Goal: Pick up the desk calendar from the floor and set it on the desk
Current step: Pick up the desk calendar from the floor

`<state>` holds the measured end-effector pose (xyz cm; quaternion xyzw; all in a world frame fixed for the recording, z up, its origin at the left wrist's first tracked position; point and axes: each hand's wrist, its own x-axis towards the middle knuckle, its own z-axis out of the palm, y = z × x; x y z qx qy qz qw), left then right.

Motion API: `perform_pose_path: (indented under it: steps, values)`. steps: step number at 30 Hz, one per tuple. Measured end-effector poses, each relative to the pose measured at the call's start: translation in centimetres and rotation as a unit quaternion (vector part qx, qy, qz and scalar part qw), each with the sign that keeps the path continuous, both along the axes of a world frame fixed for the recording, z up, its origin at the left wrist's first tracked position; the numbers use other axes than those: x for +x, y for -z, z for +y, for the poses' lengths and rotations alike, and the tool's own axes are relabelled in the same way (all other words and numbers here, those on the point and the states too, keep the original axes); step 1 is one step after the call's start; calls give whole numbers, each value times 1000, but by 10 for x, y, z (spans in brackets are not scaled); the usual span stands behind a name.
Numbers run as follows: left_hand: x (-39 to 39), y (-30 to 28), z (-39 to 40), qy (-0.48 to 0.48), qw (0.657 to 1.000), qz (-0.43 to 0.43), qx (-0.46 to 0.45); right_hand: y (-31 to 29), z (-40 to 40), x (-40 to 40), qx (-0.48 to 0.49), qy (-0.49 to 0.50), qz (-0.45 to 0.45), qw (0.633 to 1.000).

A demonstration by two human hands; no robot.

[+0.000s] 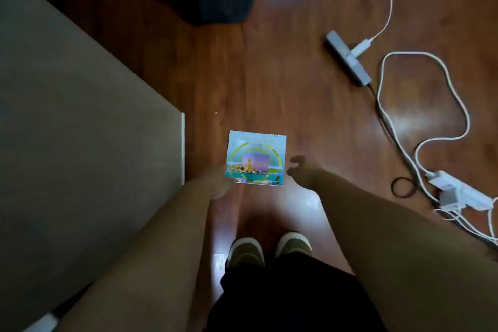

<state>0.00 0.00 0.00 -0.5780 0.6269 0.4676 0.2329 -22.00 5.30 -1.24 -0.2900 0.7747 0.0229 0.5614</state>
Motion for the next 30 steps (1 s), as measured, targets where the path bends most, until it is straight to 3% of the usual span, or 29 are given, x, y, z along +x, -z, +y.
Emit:
perform_pose_path:
  steps: [7, 11, 16, 20, 23, 30]
  values:
    - [3, 100, -19, 8, 1000, 2, 3, 105, -7, -1, 4, -8, 36, 999]
    - [15, 167, -20, -32, 999, 20, 30, 161, -10, 2, -27, 122, 12, 992]
    - [4, 186, -20, -234, 964, 84, 94, 176, -8, 16, -46, 367, -84, 925]
    - [-10, 140, -19, -321, 936, 106, 96, 145, -3, 15, -6, 380, -89, 921]
    - [-13, 86, -11, -353, 927, 107, 66, 85, -1, 7, -15, 371, -103, 923]
    - [-31, -129, 1, -385, 907, 169, 17, -117, -1, -18, -96, 381, -116, 912]
